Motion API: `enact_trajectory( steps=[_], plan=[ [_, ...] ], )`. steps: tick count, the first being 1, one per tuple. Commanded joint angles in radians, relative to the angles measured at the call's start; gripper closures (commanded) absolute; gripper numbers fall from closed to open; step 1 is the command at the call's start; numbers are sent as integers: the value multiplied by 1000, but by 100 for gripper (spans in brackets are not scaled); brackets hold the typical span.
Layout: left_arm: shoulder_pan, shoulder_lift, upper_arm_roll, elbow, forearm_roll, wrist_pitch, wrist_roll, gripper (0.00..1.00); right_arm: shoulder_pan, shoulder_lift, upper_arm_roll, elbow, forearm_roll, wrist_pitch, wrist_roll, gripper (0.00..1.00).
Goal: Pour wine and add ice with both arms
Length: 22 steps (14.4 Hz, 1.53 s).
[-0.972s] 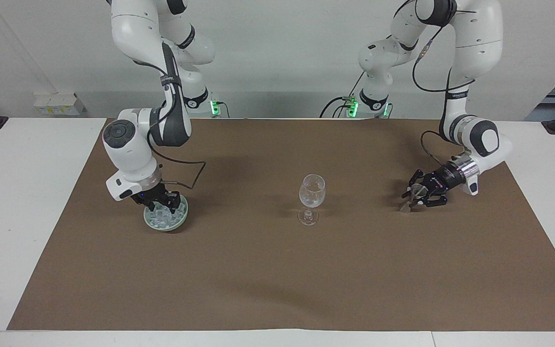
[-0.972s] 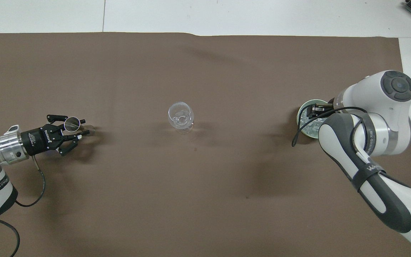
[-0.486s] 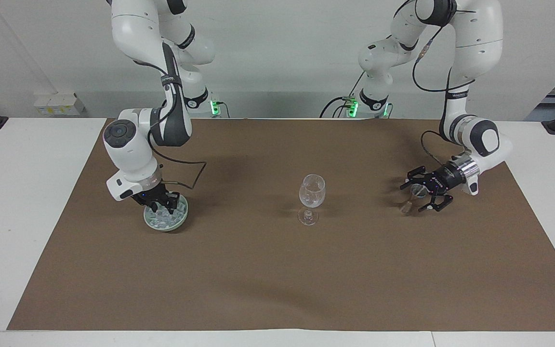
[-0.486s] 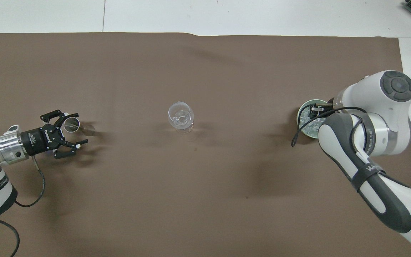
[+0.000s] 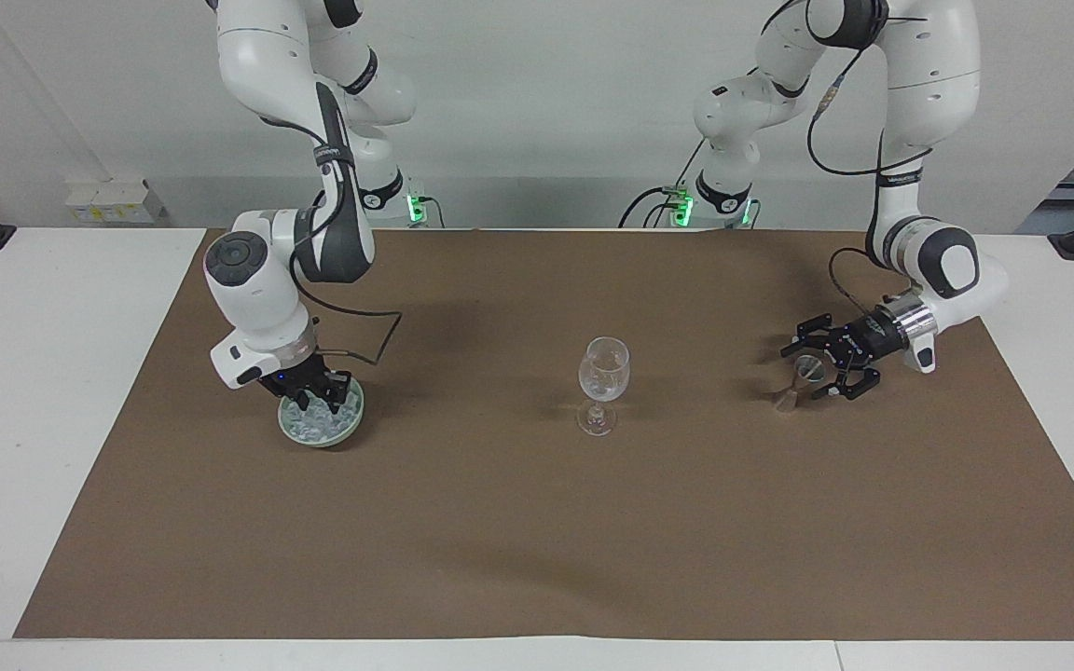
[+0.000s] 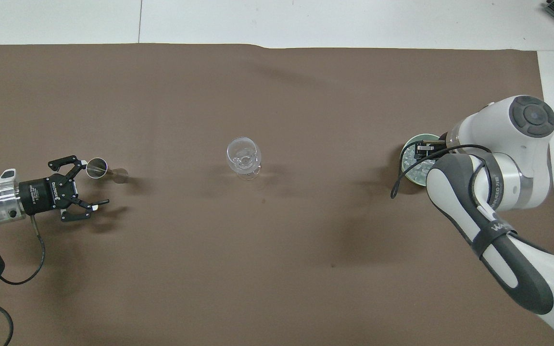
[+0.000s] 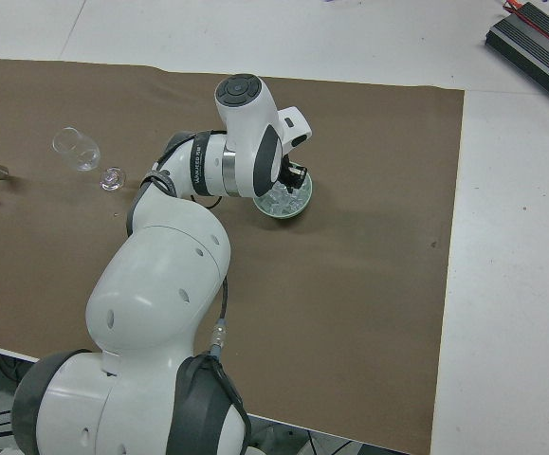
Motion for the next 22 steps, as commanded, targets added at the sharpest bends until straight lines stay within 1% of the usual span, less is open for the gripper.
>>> enact_trajectory(
  steps=[1, 2, 4, 5, 6, 8, 10, 11, 13, 15, 17, 21, 22],
  plan=[
    [5, -34, 15, 39, 102, -41, -7, 0, -5, -3, 3, -14, 28, 22, -58, 68],
    [5, -47, 15, 50, 144, -41, -11, 0, -5, -3, 3, -14, 28, 22, -58, 81],
    [4, -75, 15, 74, 226, -41, -24, 0, -7, -2, 5, -9, 29, 22, -57, 95],
    [1, -86, 15, 93, 276, -44, -25, 0, -7, 0, 5, 0, 37, 20, -53, 100],
    [-2, -97, 15, 110, 312, -53, -25, 0, -5, -2, 5, 6, 63, 20, -56, 100],
    [-2, -103, 16, 162, 388, -96, -25, 0, -5, -5, 5, 24, 68, 19, -61, 100],
    [5, -103, 15, 223, 478, -154, -25, 0, -5, -17, 13, 66, 69, -3, -60, 100],
    [2, -115, 15, 251, 519, -169, -24, 0, -5, -28, 14, 77, 69, -21, -60, 100],
    [-10, -146, 15, 289, 589, -197, -24, 0, -5, -60, 20, 81, 69, -36, -55, 100],
    [-10, -161, 15, 332, 638, -229, -24, 0, -2, -98, 22, 81, 69, -46, -52, 100],
    [-10, -169, 13, 383, 699, -274, -17, 0, -2, -144, 25, 83, 69, -93, -53, 100],
    [-15, -215, 3, 410, 784, -283, 21, 0, -2, -241, 25, 86, 71, -173, -49, 100],
    [-27, -218, 3, 421, 793, -285, 38, 0, -2, -259, 25, 101, 71, -217, -50, 100]
  ],
)
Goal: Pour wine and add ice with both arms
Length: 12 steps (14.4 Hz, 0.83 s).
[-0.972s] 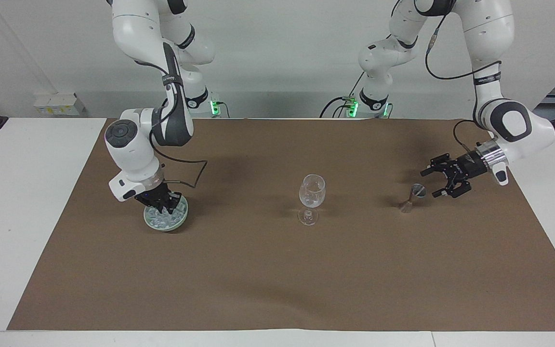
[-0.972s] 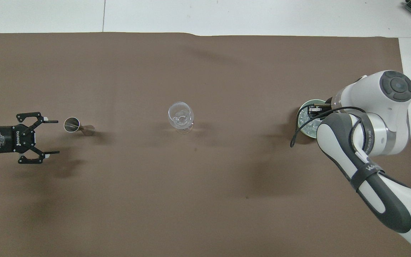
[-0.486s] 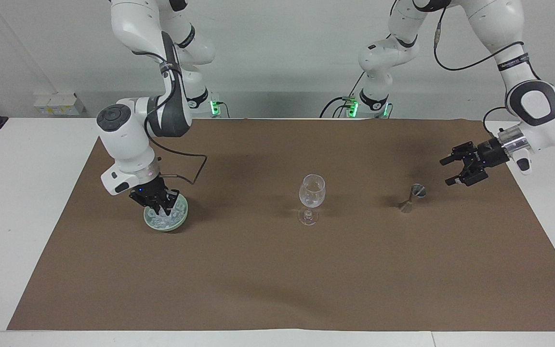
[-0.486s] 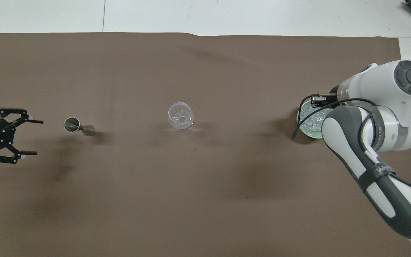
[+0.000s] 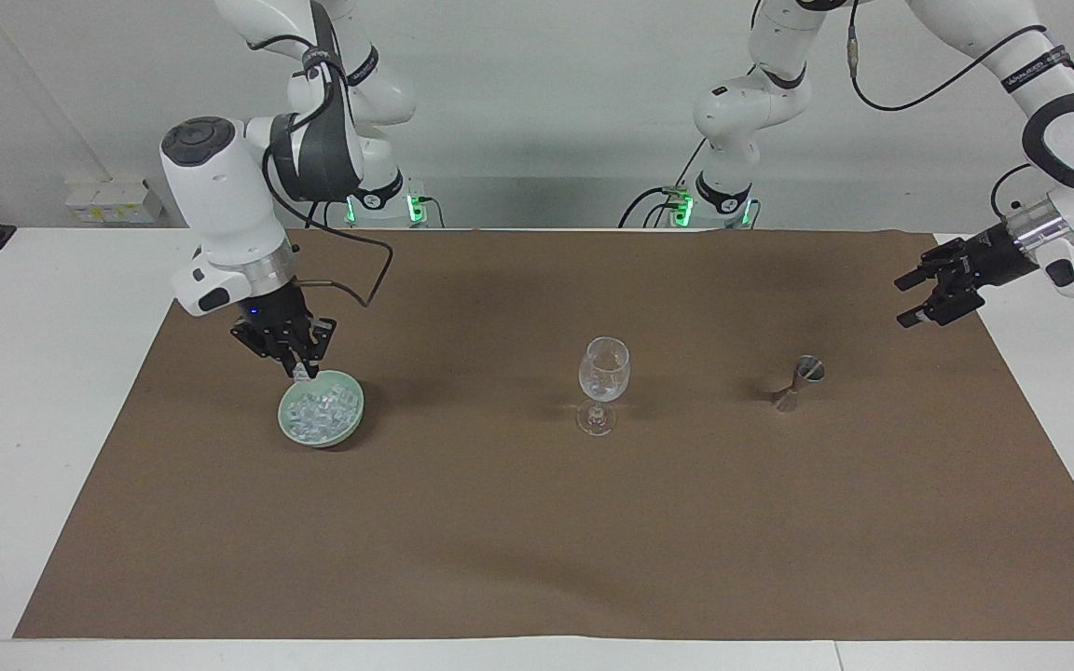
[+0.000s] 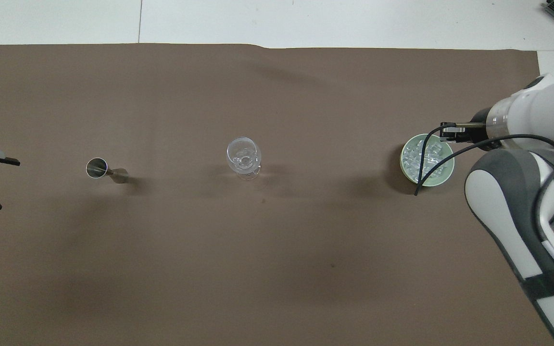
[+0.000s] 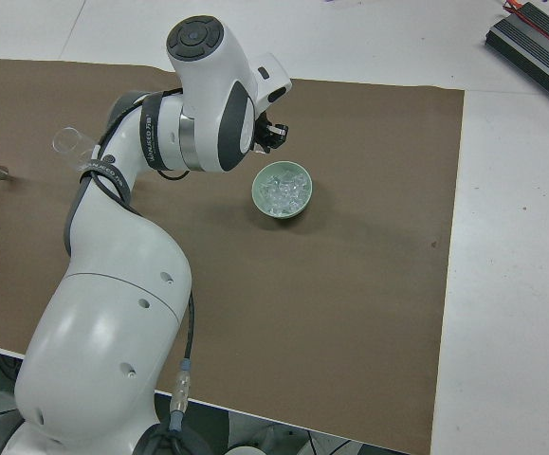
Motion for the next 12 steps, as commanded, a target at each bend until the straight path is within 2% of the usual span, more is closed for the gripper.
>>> enact_trajectory(
  steps=[1, 4, 8, 12],
  plan=[
    [-60, -21, 14, 22, 52, -23, 32, 0, -3, -62, 2, 31, 33, -117, -28, 100],
    [-221, -32, 107, 60, 146, -11, 74, 0, -3, -91, 4, 62, 34, -192, -28, 100],
    [-246, -29, 115, 116, 155, -11, 135, 0, -3, -122, 2, 95, 49, -268, -28, 100],
    [-292, -33, 111, 162, 218, -13, 180, 0, -13, -122, -1, 126, 49, -309, -26, 100]
  ],
)
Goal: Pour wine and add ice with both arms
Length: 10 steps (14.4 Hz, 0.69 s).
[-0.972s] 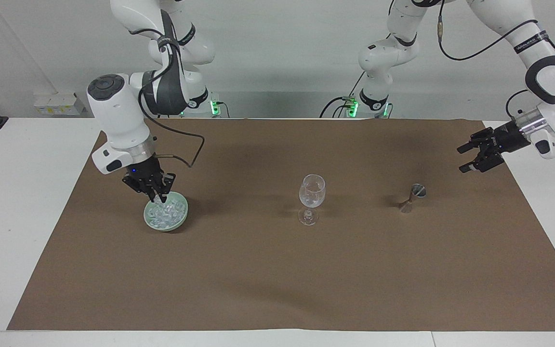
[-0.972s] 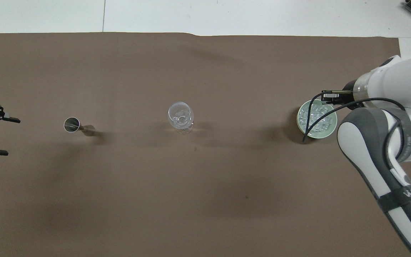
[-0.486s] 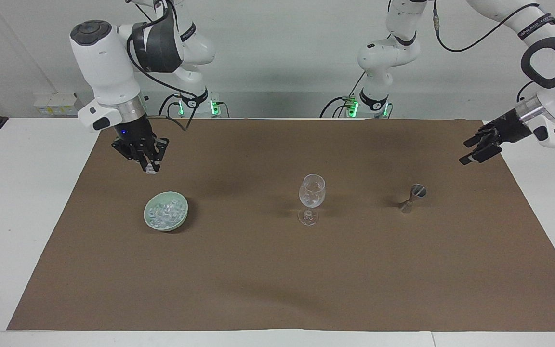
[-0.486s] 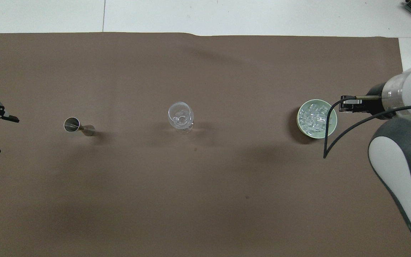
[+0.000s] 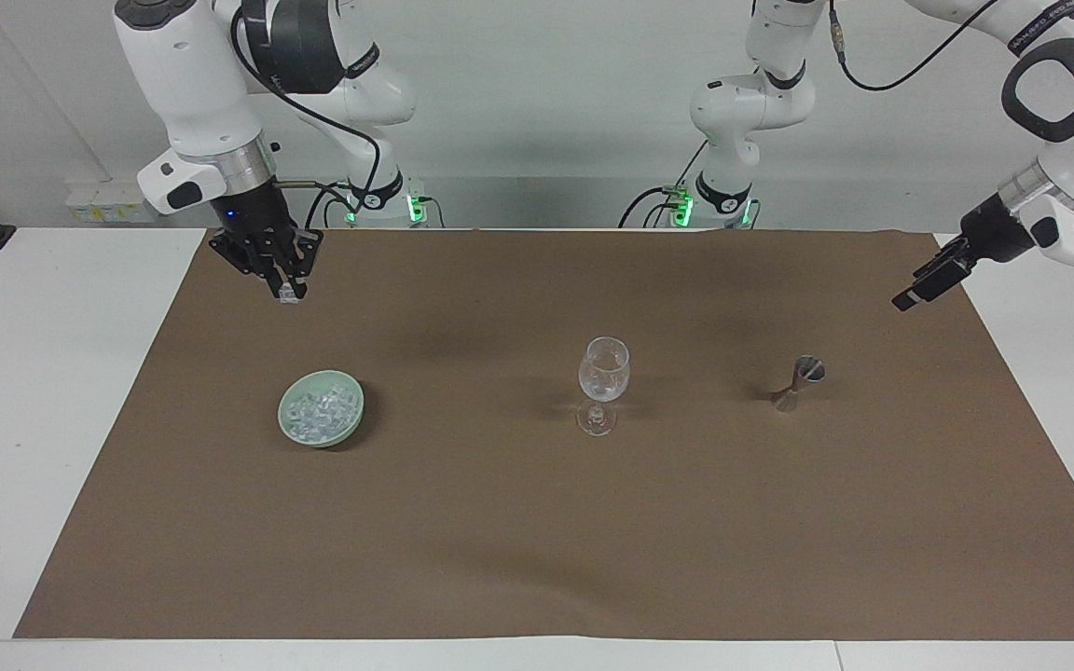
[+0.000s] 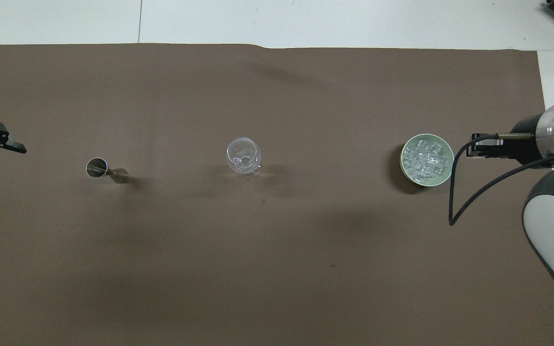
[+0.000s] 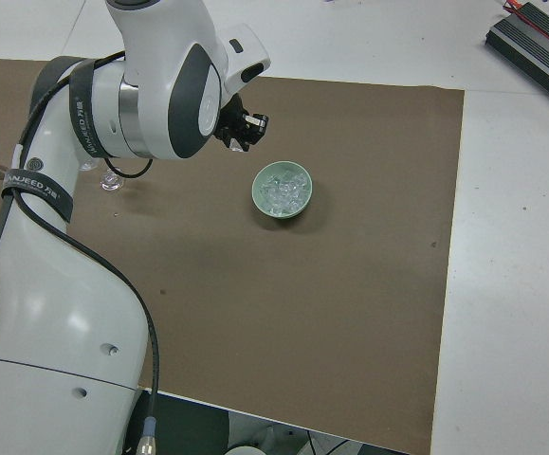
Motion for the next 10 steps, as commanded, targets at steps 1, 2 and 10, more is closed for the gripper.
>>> enact_trajectory(
  steps=[1, 2, 10],
  plan=[
    [-51, -5, 15, 33, 56, -19, 46, 0, -10, 2, 2, 20, 25, -25, -26, 100],
    [-51, -10, 8, 36, 68, -23, 73, 0, -3, 2, 2, 20, 25, -25, -26, 100],
    [-46, -111, -91, 33, 191, -92, 272, 0, 19, 17, 133, 60, 30, -8, -3, 100]
  ],
)
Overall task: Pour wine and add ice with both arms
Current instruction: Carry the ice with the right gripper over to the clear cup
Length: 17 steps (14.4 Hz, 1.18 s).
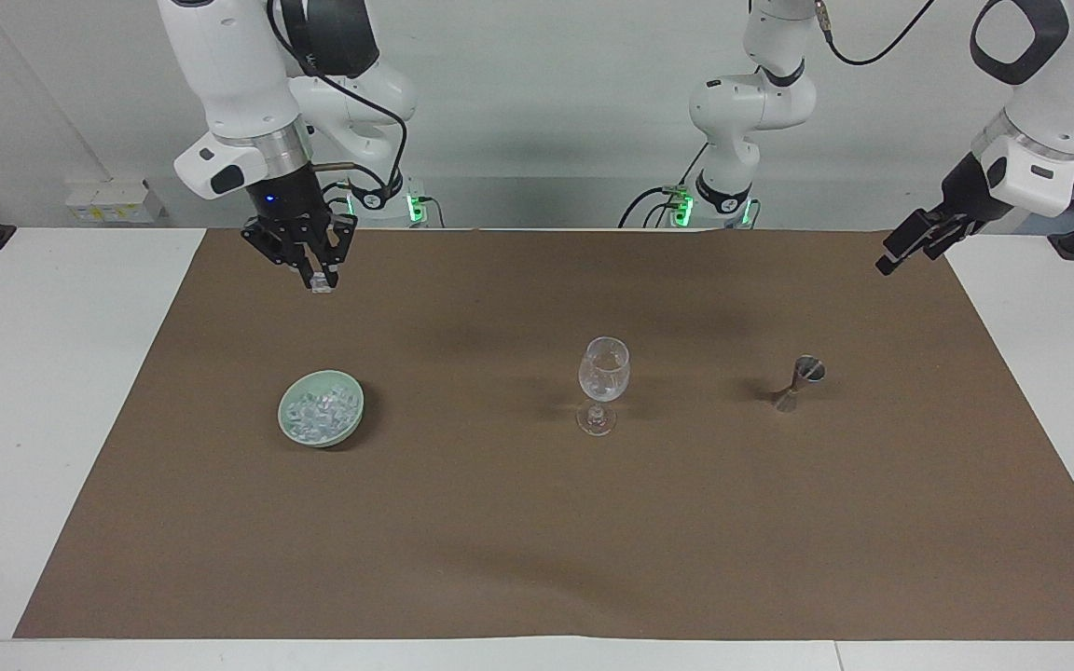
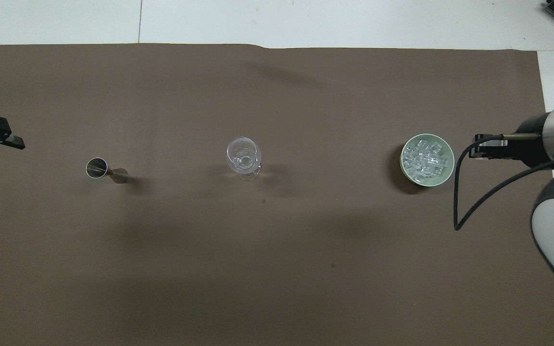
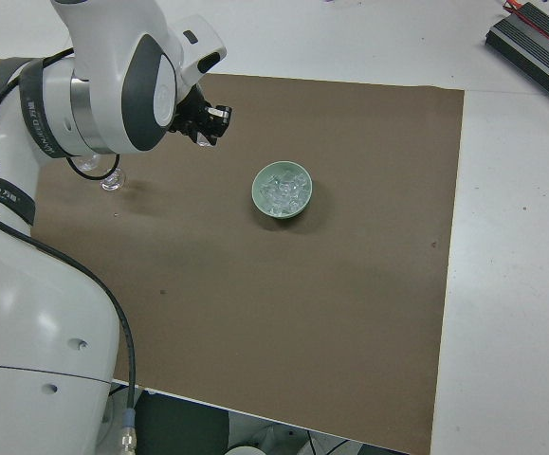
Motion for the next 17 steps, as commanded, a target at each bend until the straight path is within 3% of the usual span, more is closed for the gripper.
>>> enact_trajectory(
  steps=[1, 6, 10, 13, 17],
  plan=[
    [0, -23, -19, 0, 36, -49, 91, 0, -6, 23, 63, 51, 27, -4, 20, 100],
    [7, -45, -93, -6, 82, -95, 156, 0, 8, 126, 218, 175, 19, -16, 207, 100],
    [4, -47, -96, -11, 92, -95, 161, 0, 87, 258, 229, 312, 21, 8, 474, 100],
    [6, -54, -109, -2, 152, -103, 194, 0, 167, 307, 232, 320, 30, 115, 637, 100],
    [10, -62, -92, -3, 60, -97, 184, 0, 224, 372, 235, 320, 33, 205, 689, 100]
  ],
)
